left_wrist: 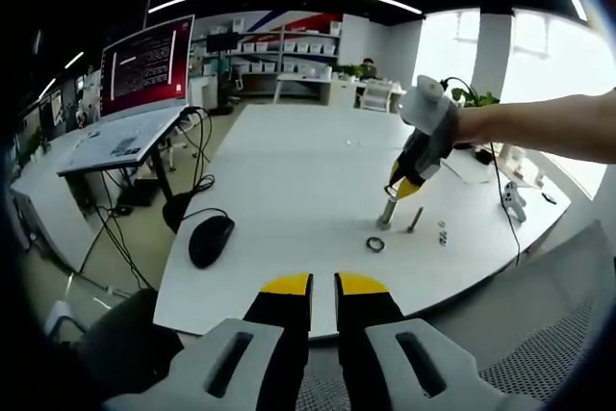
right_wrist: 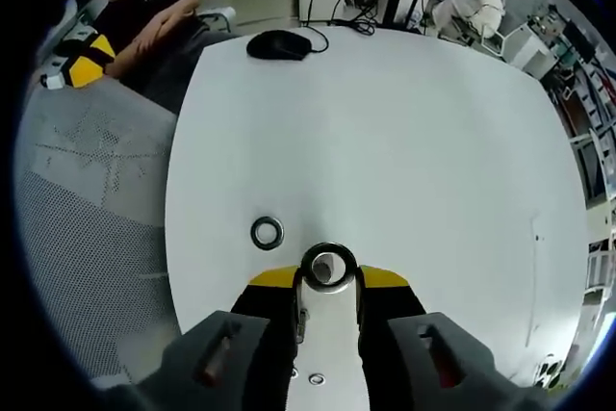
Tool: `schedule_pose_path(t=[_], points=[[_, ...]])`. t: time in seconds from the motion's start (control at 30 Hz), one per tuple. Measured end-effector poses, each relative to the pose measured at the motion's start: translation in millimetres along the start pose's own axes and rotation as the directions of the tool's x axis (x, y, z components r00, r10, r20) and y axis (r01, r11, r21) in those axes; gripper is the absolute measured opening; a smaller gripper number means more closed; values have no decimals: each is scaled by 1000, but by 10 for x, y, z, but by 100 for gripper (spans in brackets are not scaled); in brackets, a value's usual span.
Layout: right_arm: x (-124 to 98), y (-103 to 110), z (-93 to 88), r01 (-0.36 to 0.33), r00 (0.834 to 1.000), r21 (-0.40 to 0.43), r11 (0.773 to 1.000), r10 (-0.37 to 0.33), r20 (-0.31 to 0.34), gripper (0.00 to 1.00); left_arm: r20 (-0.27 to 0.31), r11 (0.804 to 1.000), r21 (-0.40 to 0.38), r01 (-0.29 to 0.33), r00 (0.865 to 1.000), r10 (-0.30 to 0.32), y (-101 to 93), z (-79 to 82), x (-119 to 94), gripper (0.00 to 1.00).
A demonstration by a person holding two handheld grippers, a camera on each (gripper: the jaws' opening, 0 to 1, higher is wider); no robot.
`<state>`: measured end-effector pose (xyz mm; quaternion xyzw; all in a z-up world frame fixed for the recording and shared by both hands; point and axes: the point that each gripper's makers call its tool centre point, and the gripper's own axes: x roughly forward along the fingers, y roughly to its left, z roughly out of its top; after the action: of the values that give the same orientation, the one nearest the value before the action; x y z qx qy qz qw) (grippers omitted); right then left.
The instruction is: Place the washer onto the threaded stud by aligning its center hole with the stud, sliding it down to the base, and recovering from edge contact or off-axis alignment until the washer reaches the visible bottom stop.
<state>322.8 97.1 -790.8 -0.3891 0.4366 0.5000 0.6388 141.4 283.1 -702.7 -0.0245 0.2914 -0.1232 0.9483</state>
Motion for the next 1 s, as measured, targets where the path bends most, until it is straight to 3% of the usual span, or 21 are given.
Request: schedule_pose_path(t=[1.0], points=[[226, 82, -126, -37, 998, -1, 999, 37, -58, 23, 0, 1000, 0, 3, 1000, -3, -2, 2, 1, 7]])
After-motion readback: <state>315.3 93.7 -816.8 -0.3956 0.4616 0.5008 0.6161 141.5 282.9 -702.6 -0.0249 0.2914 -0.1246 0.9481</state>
